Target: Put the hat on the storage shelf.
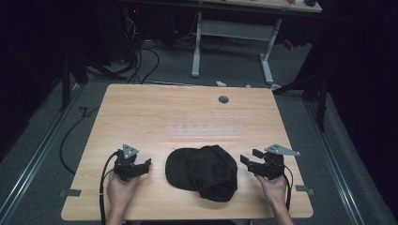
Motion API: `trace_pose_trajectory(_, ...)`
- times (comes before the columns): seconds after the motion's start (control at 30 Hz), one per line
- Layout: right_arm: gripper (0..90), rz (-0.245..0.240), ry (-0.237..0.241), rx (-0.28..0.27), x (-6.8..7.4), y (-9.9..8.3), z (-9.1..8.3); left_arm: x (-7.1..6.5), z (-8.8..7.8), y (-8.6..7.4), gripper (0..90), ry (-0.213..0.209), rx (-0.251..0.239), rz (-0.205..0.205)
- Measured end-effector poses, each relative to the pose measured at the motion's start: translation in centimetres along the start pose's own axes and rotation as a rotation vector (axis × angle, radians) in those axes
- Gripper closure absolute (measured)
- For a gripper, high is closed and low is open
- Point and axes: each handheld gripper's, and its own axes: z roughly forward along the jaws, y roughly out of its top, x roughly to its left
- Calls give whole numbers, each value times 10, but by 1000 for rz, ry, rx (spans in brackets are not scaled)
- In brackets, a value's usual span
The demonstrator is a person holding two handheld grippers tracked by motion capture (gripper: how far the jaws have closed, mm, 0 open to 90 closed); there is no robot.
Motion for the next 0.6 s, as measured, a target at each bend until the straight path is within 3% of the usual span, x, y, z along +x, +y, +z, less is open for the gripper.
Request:
trace_pose_trajectory(0.3,298,-29,73,32,27,14,11,0,0,0,281,-1,-2,-1)
trace_pose_trajectory(0.5,281,-42,86,52,37,16,16,0,0,0,281,-1,-2,-2)
trace_pose_trajectory(0.6,261,-37,83,96,41,14,23,0,0,0,281,-1,-2,-2)
